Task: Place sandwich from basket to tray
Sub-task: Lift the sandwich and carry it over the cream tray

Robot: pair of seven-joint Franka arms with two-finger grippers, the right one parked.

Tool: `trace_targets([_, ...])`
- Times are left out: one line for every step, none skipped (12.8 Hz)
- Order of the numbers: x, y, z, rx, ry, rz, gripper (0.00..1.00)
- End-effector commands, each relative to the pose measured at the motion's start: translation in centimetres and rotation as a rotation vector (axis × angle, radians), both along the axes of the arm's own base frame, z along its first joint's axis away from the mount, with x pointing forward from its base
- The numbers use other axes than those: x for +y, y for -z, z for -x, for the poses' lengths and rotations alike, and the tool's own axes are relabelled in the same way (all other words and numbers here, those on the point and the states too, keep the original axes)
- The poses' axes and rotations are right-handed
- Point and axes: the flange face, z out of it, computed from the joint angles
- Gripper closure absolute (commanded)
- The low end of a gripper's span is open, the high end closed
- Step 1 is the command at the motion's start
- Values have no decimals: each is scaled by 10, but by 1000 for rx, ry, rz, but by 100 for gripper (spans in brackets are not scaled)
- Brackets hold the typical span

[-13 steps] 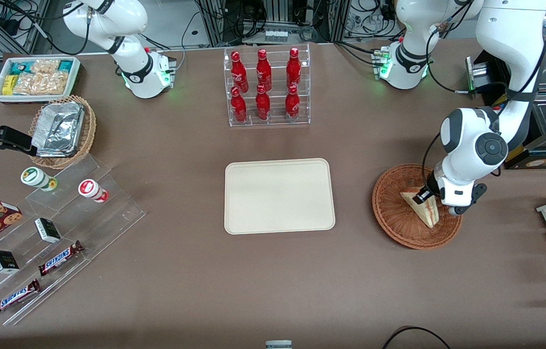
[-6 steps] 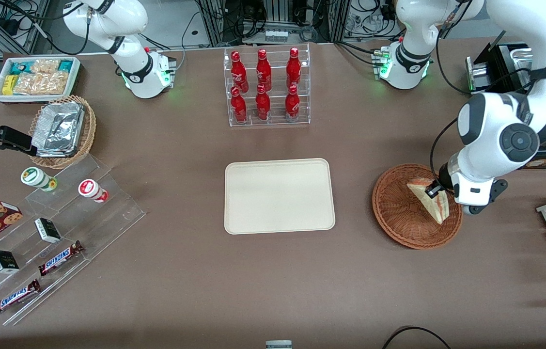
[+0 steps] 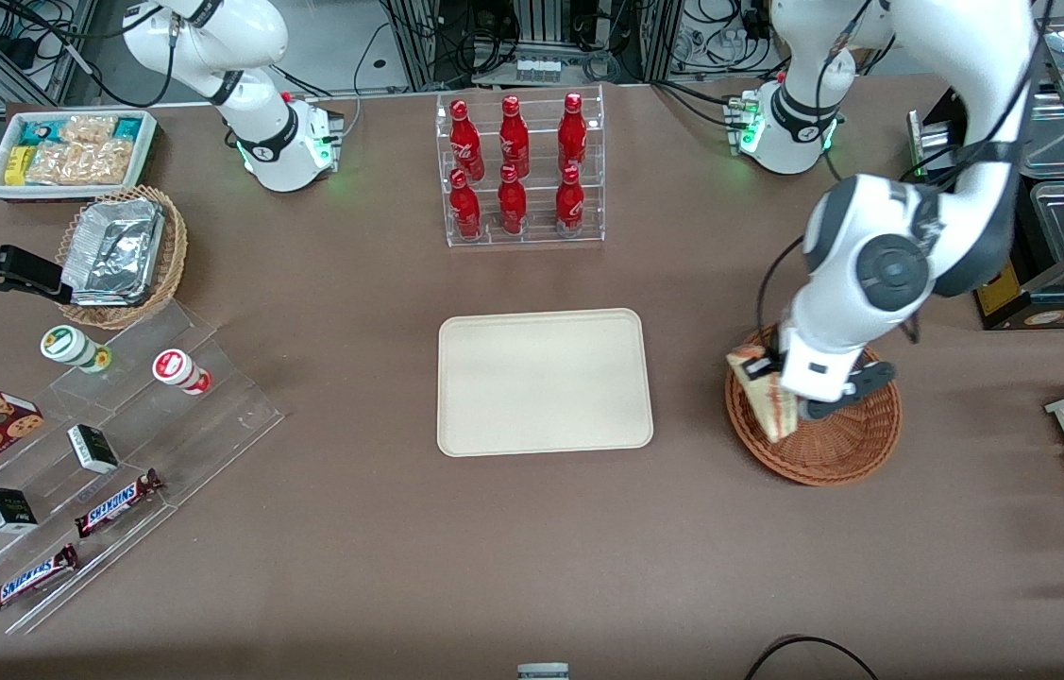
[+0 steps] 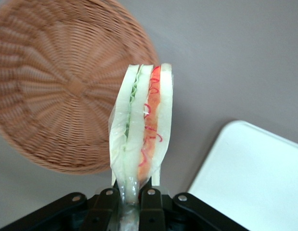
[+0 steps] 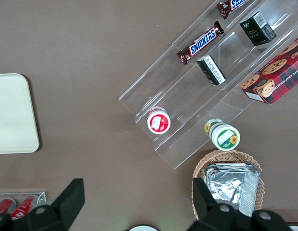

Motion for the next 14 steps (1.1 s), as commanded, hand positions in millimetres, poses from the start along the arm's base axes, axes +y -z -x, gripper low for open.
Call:
trace_targets([-63,21,-5,30,102,-2,100])
trace_targets([-84,28,-2,34,121,6,100])
trace_targets([-112,35,1,35,148,14,100])
trace_targets([-135,39,5,34,156,20,100])
trace_targets([-152,44,7,40,139,29,100])
trace_targets([-171,49,14,40,142,30,100])
trace_targets([-190,55,22,44,143,33,100])
trace_targets([-208,62,31,48,142,31,100])
trace_targets([-226,66,40,46,148,32,100])
trace_targets([-239,72,47,46,151,33,100])
trace_targets([-253,79,56,39,153,35,100])
trace_targets([-267,82,65,24,154,40,100])
trace_targets([-274,87,69,11,146,45,100])
trace_targets([-276,91,69,11,125,45,100])
